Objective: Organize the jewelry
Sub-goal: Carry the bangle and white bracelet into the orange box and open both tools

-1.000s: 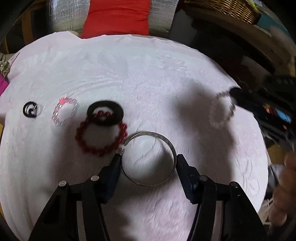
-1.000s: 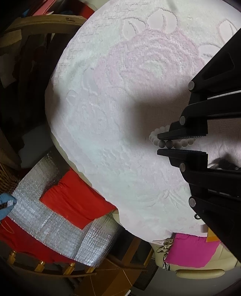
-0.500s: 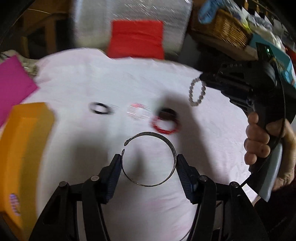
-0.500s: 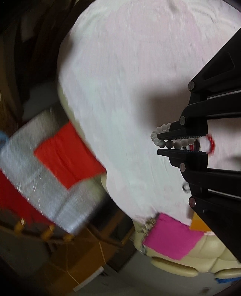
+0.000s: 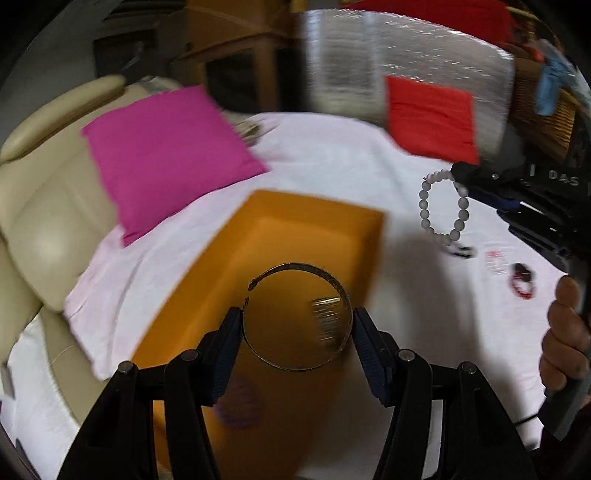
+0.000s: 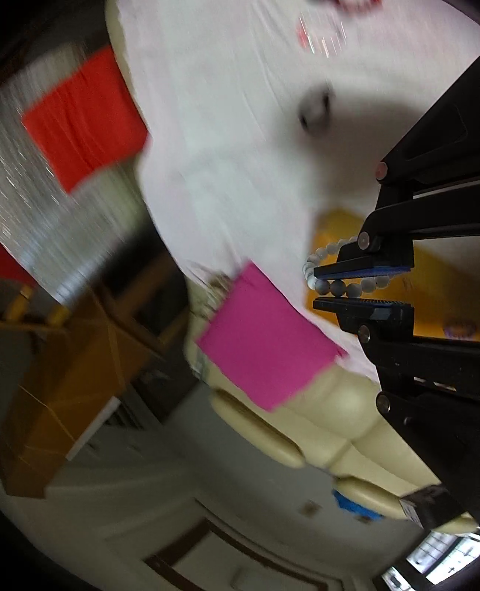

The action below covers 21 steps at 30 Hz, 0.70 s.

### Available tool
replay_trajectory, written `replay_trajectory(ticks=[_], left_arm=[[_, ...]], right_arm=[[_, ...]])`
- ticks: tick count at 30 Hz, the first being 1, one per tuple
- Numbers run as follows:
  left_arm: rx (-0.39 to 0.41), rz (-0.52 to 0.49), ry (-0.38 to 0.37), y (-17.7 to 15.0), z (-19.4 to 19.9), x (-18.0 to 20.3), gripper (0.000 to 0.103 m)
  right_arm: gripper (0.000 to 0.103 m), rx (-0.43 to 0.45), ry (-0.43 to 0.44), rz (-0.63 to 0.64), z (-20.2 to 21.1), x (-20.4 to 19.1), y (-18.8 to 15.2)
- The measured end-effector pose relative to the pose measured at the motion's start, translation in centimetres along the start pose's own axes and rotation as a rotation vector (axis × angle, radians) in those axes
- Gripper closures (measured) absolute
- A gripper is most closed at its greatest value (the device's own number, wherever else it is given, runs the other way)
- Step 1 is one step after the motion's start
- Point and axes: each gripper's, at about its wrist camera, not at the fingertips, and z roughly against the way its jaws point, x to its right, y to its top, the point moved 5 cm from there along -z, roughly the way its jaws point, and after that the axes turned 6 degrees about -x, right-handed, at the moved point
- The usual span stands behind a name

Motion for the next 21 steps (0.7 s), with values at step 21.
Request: replay_trajectory(ticks=[21], left_arm=[[-0.167, -0.033, -0.042, -2.0, -6.0, -0.1, 0.04]], right_arm=[[0.082, -0.036, -0.089, -0.121, -4.7, 4.9, 0.0]])
